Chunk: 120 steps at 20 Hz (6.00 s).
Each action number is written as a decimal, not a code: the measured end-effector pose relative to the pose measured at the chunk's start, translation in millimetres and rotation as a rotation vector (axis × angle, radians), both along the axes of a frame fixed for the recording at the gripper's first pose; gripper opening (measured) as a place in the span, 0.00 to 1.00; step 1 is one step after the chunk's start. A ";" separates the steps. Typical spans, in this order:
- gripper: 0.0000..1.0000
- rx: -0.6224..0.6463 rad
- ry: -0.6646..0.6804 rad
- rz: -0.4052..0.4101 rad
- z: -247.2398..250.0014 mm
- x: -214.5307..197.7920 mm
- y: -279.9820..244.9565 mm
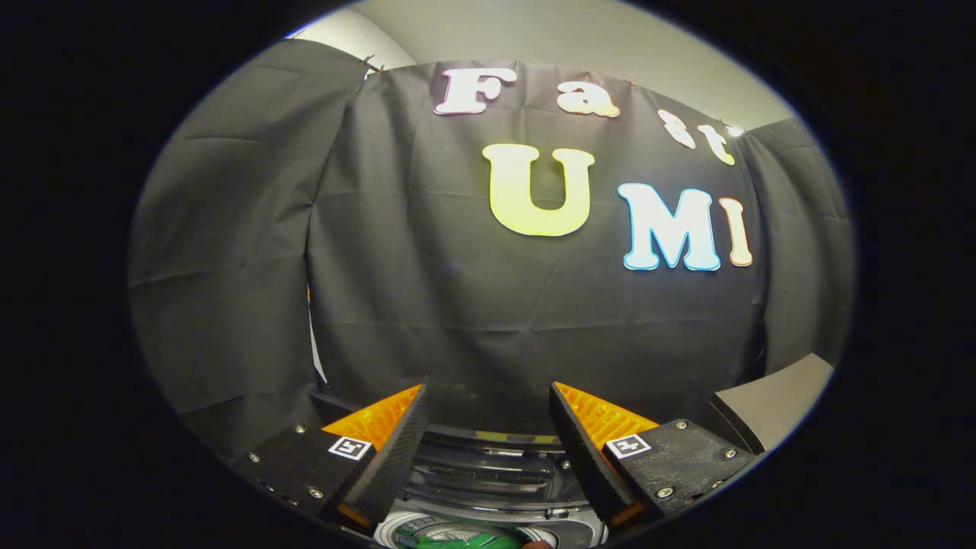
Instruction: Put the clothes into the washing machine and then close the washing machine lid.
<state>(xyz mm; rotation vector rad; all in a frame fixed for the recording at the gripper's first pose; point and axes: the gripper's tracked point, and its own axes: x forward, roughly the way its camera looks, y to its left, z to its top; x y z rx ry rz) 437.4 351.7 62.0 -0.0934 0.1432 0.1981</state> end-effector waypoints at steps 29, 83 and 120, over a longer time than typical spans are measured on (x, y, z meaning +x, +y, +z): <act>0.96 0.007 0.327 -0.151 -65.9 39.9 1.4; 0.95 0.086 0.077 -0.018 -38.9 -205.8 -87.2; 0.94 0.089 -0.064 -0.216 26.2 -462.0 -445.2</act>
